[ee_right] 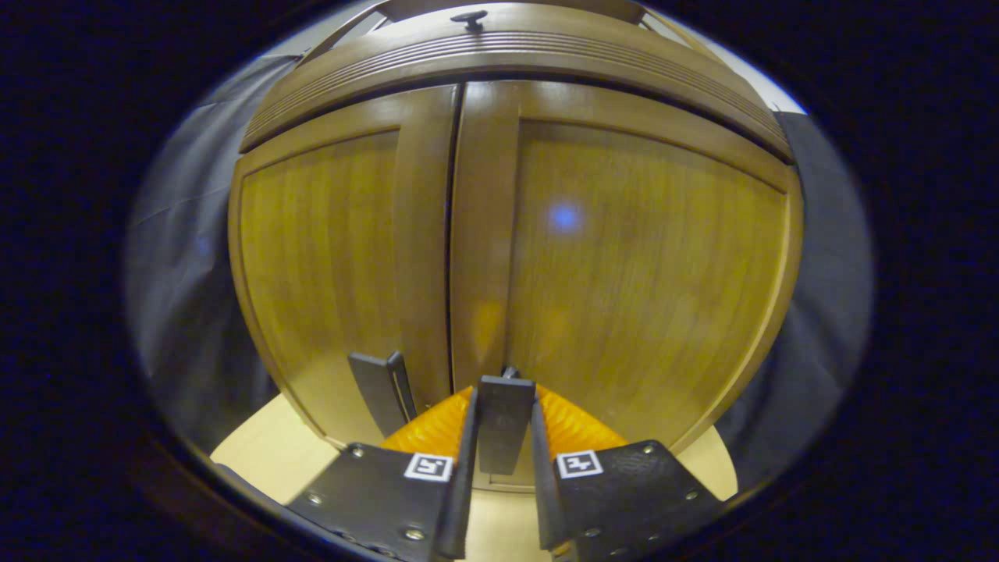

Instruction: Open the right door of the double-door shoe cabinet with the right hand, and open the left door with the left hand.

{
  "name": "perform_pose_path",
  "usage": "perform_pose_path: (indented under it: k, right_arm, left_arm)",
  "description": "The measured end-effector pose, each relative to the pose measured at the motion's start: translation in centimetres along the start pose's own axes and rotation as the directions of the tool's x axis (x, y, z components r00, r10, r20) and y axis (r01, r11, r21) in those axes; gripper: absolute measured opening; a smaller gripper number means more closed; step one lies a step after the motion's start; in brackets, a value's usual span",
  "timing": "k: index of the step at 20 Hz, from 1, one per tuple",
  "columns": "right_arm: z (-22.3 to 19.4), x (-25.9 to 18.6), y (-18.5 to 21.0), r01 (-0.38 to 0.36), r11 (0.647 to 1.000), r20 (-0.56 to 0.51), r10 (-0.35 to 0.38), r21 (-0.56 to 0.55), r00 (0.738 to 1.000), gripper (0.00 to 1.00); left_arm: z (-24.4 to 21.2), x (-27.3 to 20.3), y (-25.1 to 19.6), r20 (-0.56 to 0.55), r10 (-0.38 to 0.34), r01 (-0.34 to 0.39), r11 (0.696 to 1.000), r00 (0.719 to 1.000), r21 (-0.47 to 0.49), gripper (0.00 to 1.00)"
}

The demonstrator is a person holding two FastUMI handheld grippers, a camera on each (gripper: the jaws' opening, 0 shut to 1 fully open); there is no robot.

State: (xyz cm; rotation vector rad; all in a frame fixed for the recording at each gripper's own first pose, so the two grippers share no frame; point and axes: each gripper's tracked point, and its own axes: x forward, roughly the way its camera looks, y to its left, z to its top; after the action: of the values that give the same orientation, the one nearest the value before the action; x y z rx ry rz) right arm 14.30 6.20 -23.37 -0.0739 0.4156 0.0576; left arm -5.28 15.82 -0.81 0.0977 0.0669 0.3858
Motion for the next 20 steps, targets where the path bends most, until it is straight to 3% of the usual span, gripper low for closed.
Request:
perform_pose_path:
  k: [1,3,12,20]
  right_arm:
    - [0.3,-0.7,-0.1,0.005,1.0,0.004,-0.005,-0.005,1.0,0.32]
    - [0.3,-1.0,0.0,0.005,0.999,0.004,-0.005,0.032,1.0,0.27]
    - [-0.9,-5.1,-1.0,-0.01,0.997,-0.001,0.01,0.08,1.0,0.26]
    - [-1.9,-8.7,-2.8,0.016,0.994,-0.005,-0.016,0.106,1.0,0.26]
  left_arm:
    - [0.0,0.0,0.0,-0.001,-0.004,0.004,1.0,1.0,-0.003,0.97]
    - [-0.1,0.3,-0.5,-0.003,-0.019,0.019,1.0,1.0,-0.014,0.97]
    - [-0.2,0.4,-4.0,-0.001,-0.13,0.13,0.991,0.992,-0.043,0.97]
    - [-0.4,-0.2,-9.9,-0.005,-0.299,0.298,0.953,0.954,-0.055,0.97]
